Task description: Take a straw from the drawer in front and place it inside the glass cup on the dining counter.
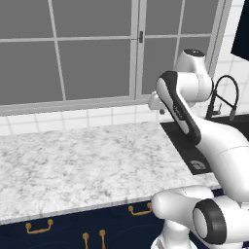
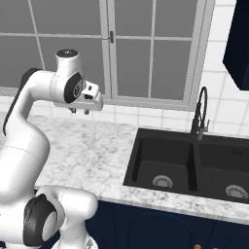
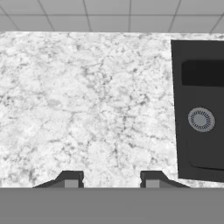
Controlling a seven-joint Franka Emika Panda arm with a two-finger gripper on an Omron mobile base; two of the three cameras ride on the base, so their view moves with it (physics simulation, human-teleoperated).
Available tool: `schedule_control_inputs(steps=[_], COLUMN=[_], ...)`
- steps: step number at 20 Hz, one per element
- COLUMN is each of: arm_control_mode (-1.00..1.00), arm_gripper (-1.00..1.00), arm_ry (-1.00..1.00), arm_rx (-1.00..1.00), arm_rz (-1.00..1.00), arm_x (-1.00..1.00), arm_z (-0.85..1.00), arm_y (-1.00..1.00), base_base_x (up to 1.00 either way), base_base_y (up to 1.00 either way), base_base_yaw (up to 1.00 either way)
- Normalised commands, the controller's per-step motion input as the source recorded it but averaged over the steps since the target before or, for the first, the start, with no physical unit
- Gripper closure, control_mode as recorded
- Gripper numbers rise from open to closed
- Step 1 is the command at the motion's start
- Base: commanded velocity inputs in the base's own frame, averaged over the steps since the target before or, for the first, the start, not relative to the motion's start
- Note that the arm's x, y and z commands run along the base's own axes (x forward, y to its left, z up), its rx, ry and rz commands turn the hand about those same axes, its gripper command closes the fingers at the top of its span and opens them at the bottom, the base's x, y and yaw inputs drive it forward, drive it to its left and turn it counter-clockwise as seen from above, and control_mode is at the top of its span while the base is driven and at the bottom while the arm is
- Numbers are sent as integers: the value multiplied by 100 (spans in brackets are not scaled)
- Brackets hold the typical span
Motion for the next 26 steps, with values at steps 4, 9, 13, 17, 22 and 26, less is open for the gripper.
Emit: schedule_control_inputs(steps=[4,9,13,17,22,26], arm_control_mode=[-100,-100,-100,-100,-100,100], arm_gripper=[-100,-100,-100,-100,-100,-100], arm_ry=[-2,-11,-12,-12,-8,-1], arm_rx=[0,0,0,0,0,0], arm_rz=[0,0,0,0,0,0], arm_x=[-18,-42,-36,-22,-11,-2], arm_z=[-16,-37,-41,-49,-40,-7], arm_y=[0,0,0,0,0,0], base_base_x=[0,0,0,0,0,-4], base_base_y=[0,0,0,0,0,0], base_base_yaw=[0,0,0,0,0,0])
